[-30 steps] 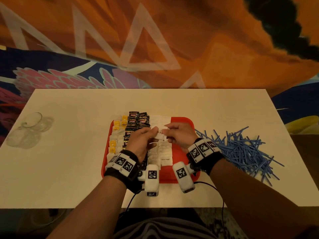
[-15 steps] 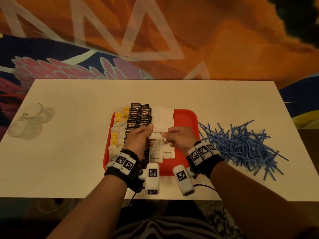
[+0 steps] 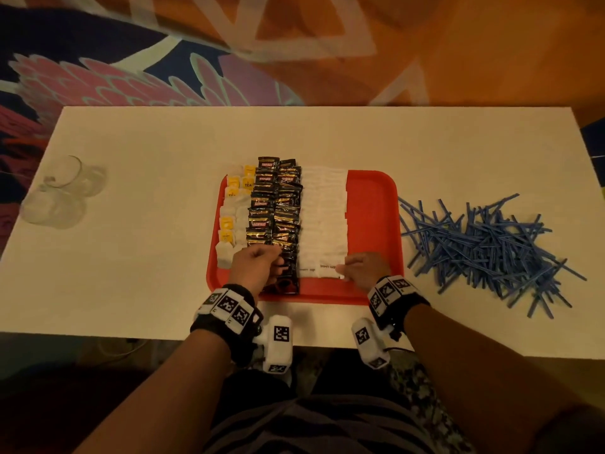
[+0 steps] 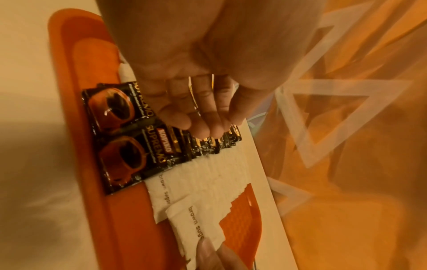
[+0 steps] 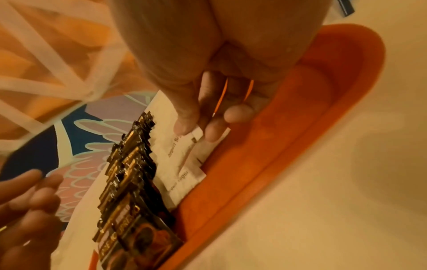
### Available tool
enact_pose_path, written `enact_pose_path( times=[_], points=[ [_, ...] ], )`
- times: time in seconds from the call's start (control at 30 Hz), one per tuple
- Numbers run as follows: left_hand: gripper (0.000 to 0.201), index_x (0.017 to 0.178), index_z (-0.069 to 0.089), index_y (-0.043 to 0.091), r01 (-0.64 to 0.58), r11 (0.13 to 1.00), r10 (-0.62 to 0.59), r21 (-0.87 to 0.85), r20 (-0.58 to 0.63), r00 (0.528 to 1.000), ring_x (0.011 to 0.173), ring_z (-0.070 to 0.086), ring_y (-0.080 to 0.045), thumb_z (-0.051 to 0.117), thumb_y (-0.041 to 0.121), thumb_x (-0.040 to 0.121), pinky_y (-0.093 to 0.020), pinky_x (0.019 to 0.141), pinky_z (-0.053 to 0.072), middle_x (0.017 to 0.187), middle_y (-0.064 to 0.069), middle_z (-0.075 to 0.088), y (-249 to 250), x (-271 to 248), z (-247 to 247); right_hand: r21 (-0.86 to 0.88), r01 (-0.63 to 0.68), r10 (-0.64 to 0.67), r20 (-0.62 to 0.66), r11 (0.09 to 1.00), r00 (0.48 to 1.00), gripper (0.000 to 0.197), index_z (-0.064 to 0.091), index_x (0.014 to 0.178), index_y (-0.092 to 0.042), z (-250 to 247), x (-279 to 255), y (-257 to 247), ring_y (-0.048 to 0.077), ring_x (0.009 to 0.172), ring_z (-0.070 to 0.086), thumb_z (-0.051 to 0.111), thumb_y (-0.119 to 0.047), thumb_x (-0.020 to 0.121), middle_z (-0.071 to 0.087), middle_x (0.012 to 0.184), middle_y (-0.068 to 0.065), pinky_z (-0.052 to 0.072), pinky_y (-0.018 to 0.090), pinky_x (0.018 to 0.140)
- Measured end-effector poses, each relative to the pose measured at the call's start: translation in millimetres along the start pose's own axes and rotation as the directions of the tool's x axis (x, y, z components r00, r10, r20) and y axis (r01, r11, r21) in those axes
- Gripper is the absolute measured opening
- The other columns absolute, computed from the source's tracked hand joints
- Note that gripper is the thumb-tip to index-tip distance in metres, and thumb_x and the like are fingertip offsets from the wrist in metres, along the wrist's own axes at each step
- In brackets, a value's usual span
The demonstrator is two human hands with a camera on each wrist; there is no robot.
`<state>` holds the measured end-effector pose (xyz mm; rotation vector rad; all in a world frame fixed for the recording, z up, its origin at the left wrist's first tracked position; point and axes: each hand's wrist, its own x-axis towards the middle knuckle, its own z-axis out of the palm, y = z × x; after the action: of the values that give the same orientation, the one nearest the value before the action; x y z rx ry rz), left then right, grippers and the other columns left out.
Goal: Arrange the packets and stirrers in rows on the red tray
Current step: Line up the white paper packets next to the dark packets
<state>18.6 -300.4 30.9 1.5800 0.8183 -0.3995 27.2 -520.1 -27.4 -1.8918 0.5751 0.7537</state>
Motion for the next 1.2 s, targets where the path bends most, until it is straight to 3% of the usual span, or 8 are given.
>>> enact_pose_path(
  times=[0.1,0.23,0.4,0.53,0.67,0.93,1.03,1.2],
  points=[
    [0.01,0.095,0.068,0.015,0.001,1.0,-0.001,0.011,0.0,1.0,0.068,0.063,-0.013,0.061,0.02,0.098,-0.026,0.061,0.05,0.08,-0.002,0.07,-4,1,-6,-0.026,-0.03,0.028,-0.057,0.999,0.998,0.024,0.065,0.105,-0.019,6,2,2,0.009,0.077,0.066,0.075,-0.025,0.084,0.068,0.082,-0.005,0.045,0.019,0.061],
    [0.01,0.093,0.069,0.015,-0.004,0.999,0.004,0.042,-0.005,1.0,0.068,0.063,-0.014,0.061,0.018,0.097,-0.026,0.06,0.051,0.079,-0.002,0.07,-10,3,-11,-0.242,-0.047,0.008,-0.162,0.969,0.987,0.018,0.061,0.088,-0.024,14,6,2,0.007,0.075,0.058,0.076,-0.032,0.082,0.065,0.088,-0.005,0.035,0.018,0.052],
    [0.01,0.096,0.07,0.013,0.006,0.999,-0.005,0.038,-0.03,1.0,0.068,0.062,-0.013,0.061,0.017,0.097,-0.028,0.062,0.05,0.08,-0.002,0.07,-14,6,-17,-0.216,0.047,-0.109,-0.285,0.975,0.952,0.027,0.056,0.088,-0.016,19,3,4,0.012,0.071,0.055,0.079,-0.025,0.079,0.06,0.083,-0.001,0.037,0.022,0.055],
    [0.009,0.095,0.07,0.012,-0.004,1.0,0.005,0.027,-0.061,0.998,0.068,0.061,-0.014,0.062,0.017,0.096,-0.027,0.062,0.05,0.079,-0.002,0.069,-11,7,-20,-0.474,0.308,-0.388,-0.08,0.825,0.918,0.016,0.051,0.095,-0.023,30,-4,-4,0.014,0.086,0.048,0.063,-0.015,0.09,0.046,0.089,-0.006,0.036,0.025,0.073],
    [0.009,0.092,0.069,0.014,-0.03,0.998,0.033,0.048,-0.046,0.998,0.067,0.061,-0.015,0.062,0.016,0.096,-0.029,0.063,0.05,0.078,-0.002,0.069,-9,6,-26,-0.585,0.333,-0.382,0.042,0.74,0.923,0.021,0.06,0.11,-0.027,48,6,-3,0.015,0.104,0.044,0.056,-0.012,0.094,0.041,0.104,-0.006,0.036,0.024,0.084],
    [0.012,0.088,0.07,0.014,-0.105,0.989,0.105,0.101,0.012,0.994,0.067,0.061,-0.015,0.061,0.015,0.096,-0.027,0.06,0.05,0.076,-0.002,0.068,-3,11,-31,-0.491,0.295,-0.358,-0.037,0.82,0.933,0.025,0.063,0.111,-0.028,43,0,2,0.013,0.103,0.047,0.063,-0.015,0.09,0.044,0.103,-0.007,0.041,0.027,0.09],
    [0.011,0.09,0.07,0.016,-0.162,0.969,0.143,0.186,0.108,0.984,0.065,0.063,-0.012,0.062,0.017,0.097,-0.025,0.058,0.049,0.081,-0.003,0.07,6,11,-15,-0.395,0.264,-0.335,-0.122,0.88,0.934,0.02,0.063,0.106,-0.026,35,-11,8,0.013,0.097,0.052,0.064,-0.015,0.089,0.052,0.101,-0.005,0.044,0.027,0.087],
    [0.014,0.086,0.069,0.022,-0.326,0.87,0.204,0.37,0.332,0.921,0.077,0.067,-0.017,0.061,0.015,0.095,-0.037,0.07,0.057,0.087,0.004,0.07,16,3,35,-0.238,0.208,-0.273,-0.287,0.949,0.918,0.014,0.062,0.103,-0.023,13,-31,28,0.012,0.089,0.055,0.062,-0.017,0.09,0.058,0.095,-0.006,0.046,0.027,0.082]
  ],
)
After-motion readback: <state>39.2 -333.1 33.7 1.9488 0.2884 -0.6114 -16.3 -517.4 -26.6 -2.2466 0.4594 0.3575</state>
